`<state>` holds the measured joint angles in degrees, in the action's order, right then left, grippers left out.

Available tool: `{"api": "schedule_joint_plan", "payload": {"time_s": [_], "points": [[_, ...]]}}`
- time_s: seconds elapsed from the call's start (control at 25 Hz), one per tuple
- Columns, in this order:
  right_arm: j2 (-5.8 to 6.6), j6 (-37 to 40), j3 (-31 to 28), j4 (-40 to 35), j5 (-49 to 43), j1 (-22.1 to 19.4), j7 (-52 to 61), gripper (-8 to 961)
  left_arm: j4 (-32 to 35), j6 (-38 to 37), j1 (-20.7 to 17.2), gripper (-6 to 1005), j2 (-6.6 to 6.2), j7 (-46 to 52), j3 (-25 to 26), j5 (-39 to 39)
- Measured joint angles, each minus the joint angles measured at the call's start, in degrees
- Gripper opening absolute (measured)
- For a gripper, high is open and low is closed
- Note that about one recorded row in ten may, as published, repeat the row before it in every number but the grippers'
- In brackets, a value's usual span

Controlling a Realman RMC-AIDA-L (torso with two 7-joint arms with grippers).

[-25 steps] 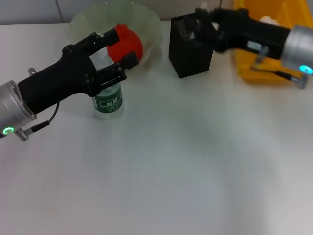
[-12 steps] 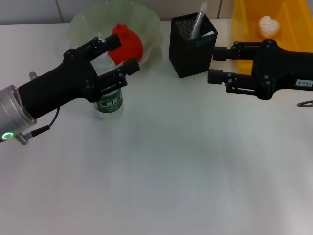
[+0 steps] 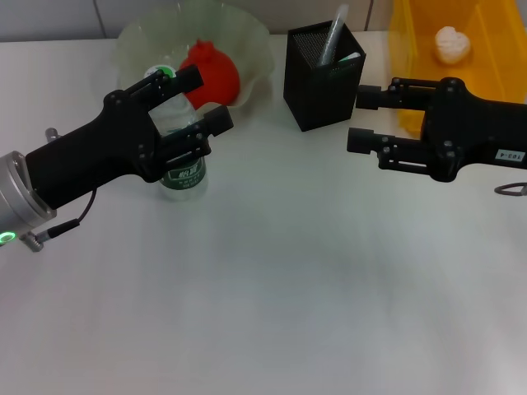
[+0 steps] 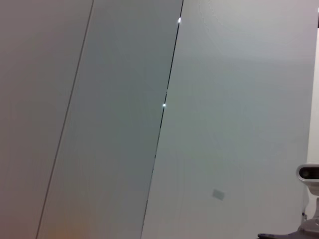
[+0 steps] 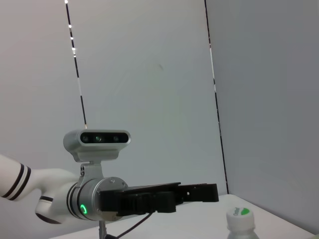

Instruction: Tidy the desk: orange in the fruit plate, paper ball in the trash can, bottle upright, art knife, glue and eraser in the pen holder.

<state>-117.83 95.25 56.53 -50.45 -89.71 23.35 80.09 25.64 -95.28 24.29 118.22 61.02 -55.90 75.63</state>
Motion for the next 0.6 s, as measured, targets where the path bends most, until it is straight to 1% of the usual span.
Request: {"api": "schedule_joint_plan", "payload": {"time_s": [0.08,0.16,0.2,0.28,0.4,0.6], "points": [[-0.16,0.08,-0.01,0.02,0.00,-0.03,-0.21,611,0.07,-0.02,-0.05,776,-0.02,-0.01,-0.17,0.01],[-0.57,0.42,-0.02,0.02,0.02,-0.20,-1.61,611,0.24,-0.07,-0.06,776,-0.15,-0.02,-0.85,0.05],[-0.99,0.73,-0.12,0.04,0.33,-0.51,-3.34,611,0.59,-0.33,-0.04,776,-0.39,-0.02,-1.75,0.33],[-1.15,0.90,-0.24,0.18,0.68,-0.65,-4.15,611,0.90,-0.51,-0.02,776,-0.45,0.03,-2.04,0.67],[-1.20,2.12,-0.60,2.07,3.17,-0.93,-6.55,611,1.85,-1.20,-0.07,776,-0.49,0.45,-2.28,1.52],[-1.17,2.92,-1.12,2.75,3.90,-1.29,-7.46,611,1.92,-1.50,0.15,776,-0.68,0.51,-2.31,1.54]]}}
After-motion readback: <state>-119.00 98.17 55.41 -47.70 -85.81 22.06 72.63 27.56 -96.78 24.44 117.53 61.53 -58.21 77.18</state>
